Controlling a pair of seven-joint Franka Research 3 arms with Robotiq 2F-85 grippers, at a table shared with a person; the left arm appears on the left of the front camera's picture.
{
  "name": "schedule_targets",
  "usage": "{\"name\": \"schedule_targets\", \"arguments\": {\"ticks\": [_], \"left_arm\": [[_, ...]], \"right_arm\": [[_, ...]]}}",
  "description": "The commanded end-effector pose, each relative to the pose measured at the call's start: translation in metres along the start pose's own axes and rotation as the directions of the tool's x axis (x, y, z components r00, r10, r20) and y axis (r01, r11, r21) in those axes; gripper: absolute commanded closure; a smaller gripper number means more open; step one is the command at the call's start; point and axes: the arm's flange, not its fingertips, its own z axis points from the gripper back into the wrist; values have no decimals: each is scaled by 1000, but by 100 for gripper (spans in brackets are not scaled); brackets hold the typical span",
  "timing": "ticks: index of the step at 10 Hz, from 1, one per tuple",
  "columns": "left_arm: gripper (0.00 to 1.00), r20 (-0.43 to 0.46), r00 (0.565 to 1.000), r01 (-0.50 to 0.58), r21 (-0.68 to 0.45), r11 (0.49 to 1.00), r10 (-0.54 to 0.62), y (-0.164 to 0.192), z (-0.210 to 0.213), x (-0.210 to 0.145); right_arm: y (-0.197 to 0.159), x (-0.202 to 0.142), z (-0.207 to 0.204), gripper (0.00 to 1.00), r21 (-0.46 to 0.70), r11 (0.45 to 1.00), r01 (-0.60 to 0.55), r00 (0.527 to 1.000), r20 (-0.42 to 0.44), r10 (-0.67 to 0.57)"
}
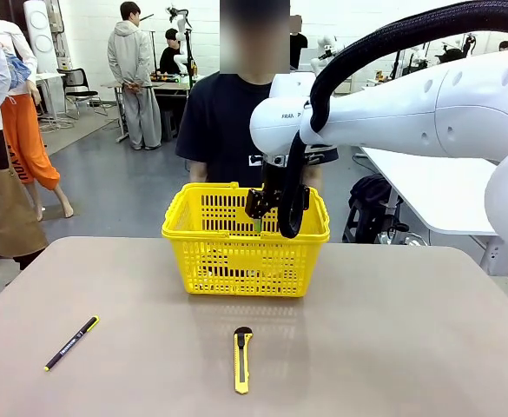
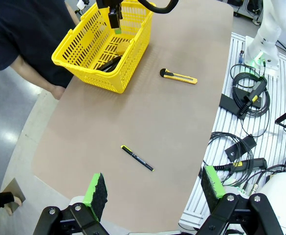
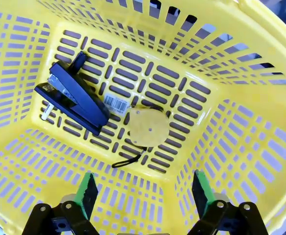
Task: Place the items the person wants into the basket.
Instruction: Pick up the item the person points to and place it in the Market Basket.
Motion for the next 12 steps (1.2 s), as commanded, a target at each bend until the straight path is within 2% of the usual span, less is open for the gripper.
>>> {"name": "schedule_targets", "arguments": {"ticks": [1,2,3,4,5,6,7,9,12], "left_arm": [[0,7,1000,5,-4,1000,-5,-1,0,0],[0,7,1000,5,-4,1000,-5,-1,0,0],[0,7,1000,5,-4,1000,-5,-1,0,0],[0,7,1000,5,-4,1000,-5,-1,0,0],[0,7,1000,5,-4,1000,-5,-1,0,0],[0,7,1000,5,-4,1000,-5,-1,0,0],[0,7,1000,5,-4,1000,-5,-1,0,0],[0,7,1000,5,-4,1000,-5,-1,0,0],[0,7,1000,5,-4,1000,-5,-1,0,0]], "right_arm": [[2,-3,12,0,-23,1000,8,1000,17,-8],[3,-18,27,0,-17,1000,-5,999,32,6],[1,-53,64,0,24,998,-64,998,8,63],[-7,-91,100,0,17,997,-73,997,37,72],[-18,-129,127,0,20,997,-81,994,76,79],[-35,-163,141,0,9,996,-83,995,60,83],[-60,-195,144,0,9,994,-106,993,53,105],[-109,-225,133,0,118,981,-151,986,82,142],[-131,-255,80,0,154,967,-203,972,152,180]]}}
